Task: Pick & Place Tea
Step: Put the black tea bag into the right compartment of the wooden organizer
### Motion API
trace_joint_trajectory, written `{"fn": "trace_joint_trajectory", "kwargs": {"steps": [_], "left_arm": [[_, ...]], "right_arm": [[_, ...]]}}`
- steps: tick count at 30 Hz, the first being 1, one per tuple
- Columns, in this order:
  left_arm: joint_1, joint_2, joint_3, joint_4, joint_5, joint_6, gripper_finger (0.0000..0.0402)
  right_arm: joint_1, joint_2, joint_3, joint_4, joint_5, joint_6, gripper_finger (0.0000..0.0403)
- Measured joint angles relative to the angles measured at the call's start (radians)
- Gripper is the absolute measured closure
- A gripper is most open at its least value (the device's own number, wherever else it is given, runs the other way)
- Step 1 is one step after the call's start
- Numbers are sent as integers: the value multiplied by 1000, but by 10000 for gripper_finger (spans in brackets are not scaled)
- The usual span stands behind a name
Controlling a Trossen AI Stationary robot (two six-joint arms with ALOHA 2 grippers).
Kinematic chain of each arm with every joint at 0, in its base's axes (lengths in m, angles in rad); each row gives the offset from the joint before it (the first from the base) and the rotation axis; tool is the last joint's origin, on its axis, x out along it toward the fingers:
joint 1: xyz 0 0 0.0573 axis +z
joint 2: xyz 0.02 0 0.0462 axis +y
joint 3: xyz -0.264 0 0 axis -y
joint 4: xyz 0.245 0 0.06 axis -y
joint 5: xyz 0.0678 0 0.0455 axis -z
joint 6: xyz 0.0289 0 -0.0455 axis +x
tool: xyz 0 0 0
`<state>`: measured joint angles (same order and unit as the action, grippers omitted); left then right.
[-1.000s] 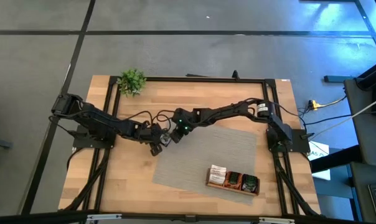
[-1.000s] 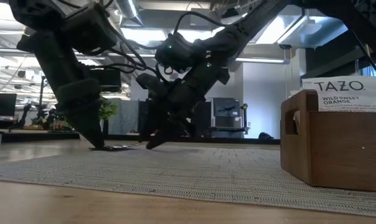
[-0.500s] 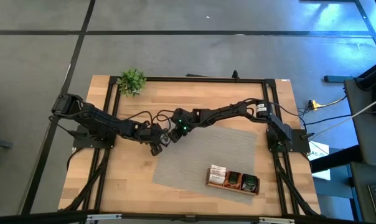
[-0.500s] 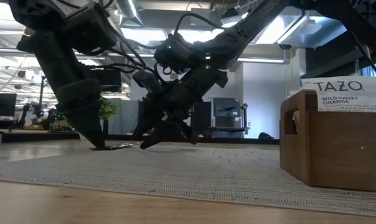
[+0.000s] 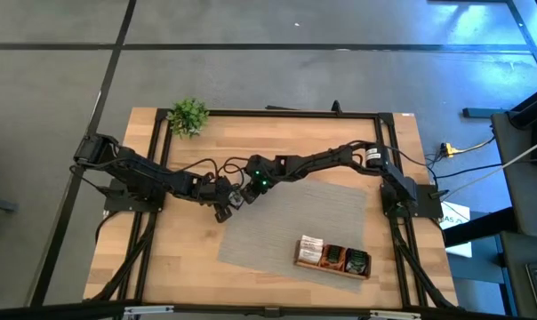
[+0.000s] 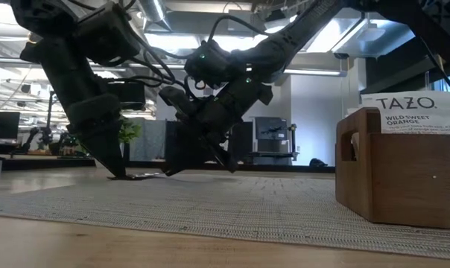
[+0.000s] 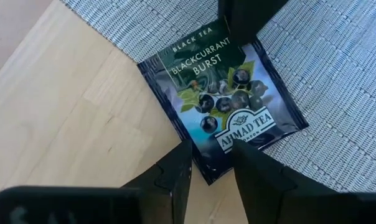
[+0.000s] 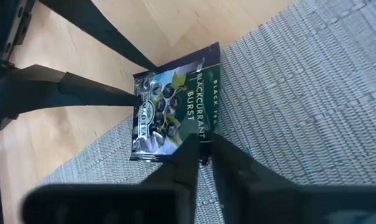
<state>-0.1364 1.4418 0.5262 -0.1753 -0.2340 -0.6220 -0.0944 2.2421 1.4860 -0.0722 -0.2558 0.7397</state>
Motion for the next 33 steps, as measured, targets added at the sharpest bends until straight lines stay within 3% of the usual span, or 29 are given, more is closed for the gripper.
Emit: {"fn": "trace_joint_trajectory", "kwargs": {"steps": [4, 11, 18, 24, 33], "left_arm": [[0, -1, 0, 0, 0, 3, 286], [0, -46, -5, -24, -3, 22, 288], [20, -209, -4, -22, 3, 65, 290], [55, -406, -3, -13, -14, 101, 290], [67, -619, 0, -4, -116, 160, 290]], "right_arm": [[0, 0, 0, 0, 0, -13, 395], [-12, 0, 0, -3, -2, -24, 398], [-31, -46, -1, -25, 1, -92, 400], [-38, -180, 0, -113, 53, -200, 401], [59, -477, 0, -495, 199, -353, 402]]}}
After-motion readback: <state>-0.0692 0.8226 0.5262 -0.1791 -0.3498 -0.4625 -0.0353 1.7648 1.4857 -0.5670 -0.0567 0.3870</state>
